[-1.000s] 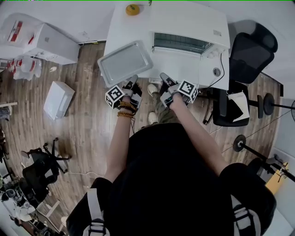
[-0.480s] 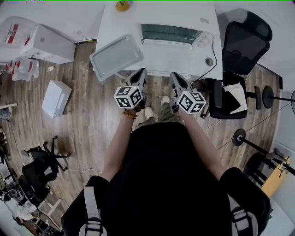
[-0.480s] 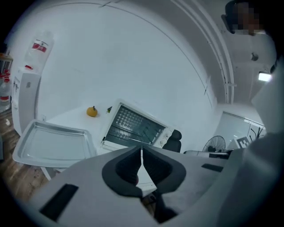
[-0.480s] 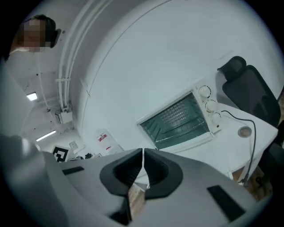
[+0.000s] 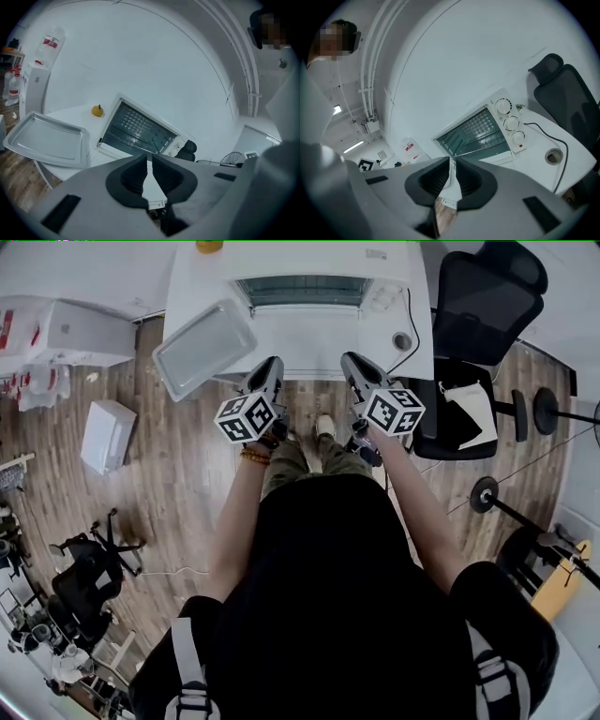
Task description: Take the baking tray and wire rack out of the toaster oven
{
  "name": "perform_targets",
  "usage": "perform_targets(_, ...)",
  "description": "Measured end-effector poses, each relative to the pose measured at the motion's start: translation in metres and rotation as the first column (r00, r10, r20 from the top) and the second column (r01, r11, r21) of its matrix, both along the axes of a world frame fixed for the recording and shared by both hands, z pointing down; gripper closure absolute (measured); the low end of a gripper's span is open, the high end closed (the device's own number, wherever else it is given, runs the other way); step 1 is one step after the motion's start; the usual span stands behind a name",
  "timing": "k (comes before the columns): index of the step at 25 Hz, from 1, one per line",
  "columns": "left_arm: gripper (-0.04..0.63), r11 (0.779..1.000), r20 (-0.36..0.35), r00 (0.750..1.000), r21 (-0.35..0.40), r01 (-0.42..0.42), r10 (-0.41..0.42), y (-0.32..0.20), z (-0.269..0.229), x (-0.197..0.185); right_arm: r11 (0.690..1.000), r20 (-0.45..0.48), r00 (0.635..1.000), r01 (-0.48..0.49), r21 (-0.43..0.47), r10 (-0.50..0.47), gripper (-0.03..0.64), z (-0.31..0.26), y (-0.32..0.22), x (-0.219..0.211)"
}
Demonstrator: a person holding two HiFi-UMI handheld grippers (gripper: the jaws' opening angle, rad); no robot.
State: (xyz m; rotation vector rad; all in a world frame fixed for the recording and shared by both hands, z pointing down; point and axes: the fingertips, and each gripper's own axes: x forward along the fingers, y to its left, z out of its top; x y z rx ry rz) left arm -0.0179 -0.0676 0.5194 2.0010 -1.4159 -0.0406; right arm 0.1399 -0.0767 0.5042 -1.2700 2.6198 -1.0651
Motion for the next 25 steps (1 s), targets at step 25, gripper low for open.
perform_targets(25,0.492,0.991,-0.414,0.91,-0.121,-0.065,0.01,-0.141,0.03,-0.042,0.926,0.17,0.93,-0.277,-0.257,0.326,0.457,0.03,-0.113,-0.024)
